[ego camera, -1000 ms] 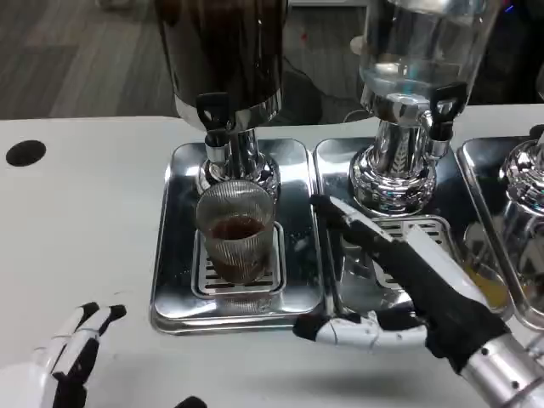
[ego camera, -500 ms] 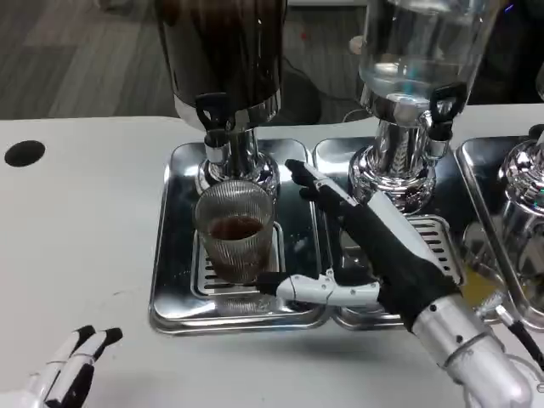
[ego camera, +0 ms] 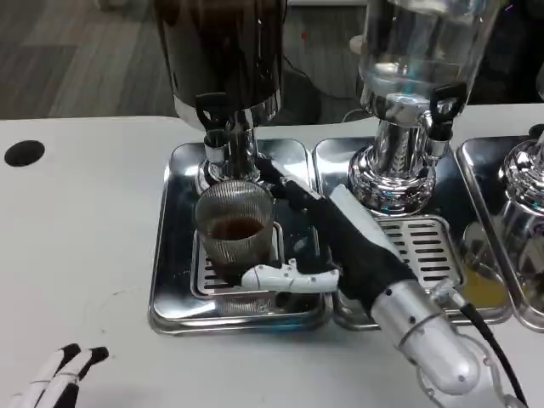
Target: Grasp the cup under the faucet to collect the drink, then remove the cup.
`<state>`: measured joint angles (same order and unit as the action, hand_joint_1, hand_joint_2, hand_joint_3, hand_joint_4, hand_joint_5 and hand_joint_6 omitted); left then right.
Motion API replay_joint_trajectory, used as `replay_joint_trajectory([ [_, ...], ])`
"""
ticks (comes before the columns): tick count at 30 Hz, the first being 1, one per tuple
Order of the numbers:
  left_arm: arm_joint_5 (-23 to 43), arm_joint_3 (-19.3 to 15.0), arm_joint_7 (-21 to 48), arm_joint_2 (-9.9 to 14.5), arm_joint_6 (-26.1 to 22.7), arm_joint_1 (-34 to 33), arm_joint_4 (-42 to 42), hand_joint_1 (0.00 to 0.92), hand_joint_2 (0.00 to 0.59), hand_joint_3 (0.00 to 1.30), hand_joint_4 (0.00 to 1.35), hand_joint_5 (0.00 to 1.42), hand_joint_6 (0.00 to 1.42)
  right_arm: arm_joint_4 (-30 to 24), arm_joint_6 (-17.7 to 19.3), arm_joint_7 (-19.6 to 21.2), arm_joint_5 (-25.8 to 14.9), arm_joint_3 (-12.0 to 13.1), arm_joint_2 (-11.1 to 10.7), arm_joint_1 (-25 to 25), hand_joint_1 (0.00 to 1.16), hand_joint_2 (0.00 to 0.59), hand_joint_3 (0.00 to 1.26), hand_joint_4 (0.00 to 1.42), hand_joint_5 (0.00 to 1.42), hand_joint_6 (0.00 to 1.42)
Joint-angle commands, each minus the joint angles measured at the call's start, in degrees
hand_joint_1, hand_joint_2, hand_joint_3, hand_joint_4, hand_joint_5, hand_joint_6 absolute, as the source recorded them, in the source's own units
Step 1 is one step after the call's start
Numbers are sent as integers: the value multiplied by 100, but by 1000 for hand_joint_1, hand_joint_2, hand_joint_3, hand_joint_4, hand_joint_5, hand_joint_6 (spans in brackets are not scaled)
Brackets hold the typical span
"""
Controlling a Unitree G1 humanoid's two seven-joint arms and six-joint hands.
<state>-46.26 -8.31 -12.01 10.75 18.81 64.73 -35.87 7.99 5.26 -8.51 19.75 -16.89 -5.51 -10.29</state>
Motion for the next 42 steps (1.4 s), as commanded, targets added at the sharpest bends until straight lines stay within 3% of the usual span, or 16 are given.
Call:
replay_joint_trajectory([
  [1, 93, -125, -56, 10, 129, 82, 110, 0, 50, 205, 76, 192, 463, 323, -18, 141, 24, -65, 160, -312, 660, 13, 59, 67, 78, 64],
  [17, 301, -330, 123, 68, 224, 71, 267, 0, 51, 221, 83, 197, 470, 1048, 68, 341, -25, -151, 373, -762, 681, 11, 58, 66, 73, 64],
  [42, 192, -309, 569, 21, 104, -22, 122, 0, 53, 232, 86, 217, 485, 1853, 336, 373, -198, 22, 295, -1114, 696, 22, 48, 58, 72, 47],
])
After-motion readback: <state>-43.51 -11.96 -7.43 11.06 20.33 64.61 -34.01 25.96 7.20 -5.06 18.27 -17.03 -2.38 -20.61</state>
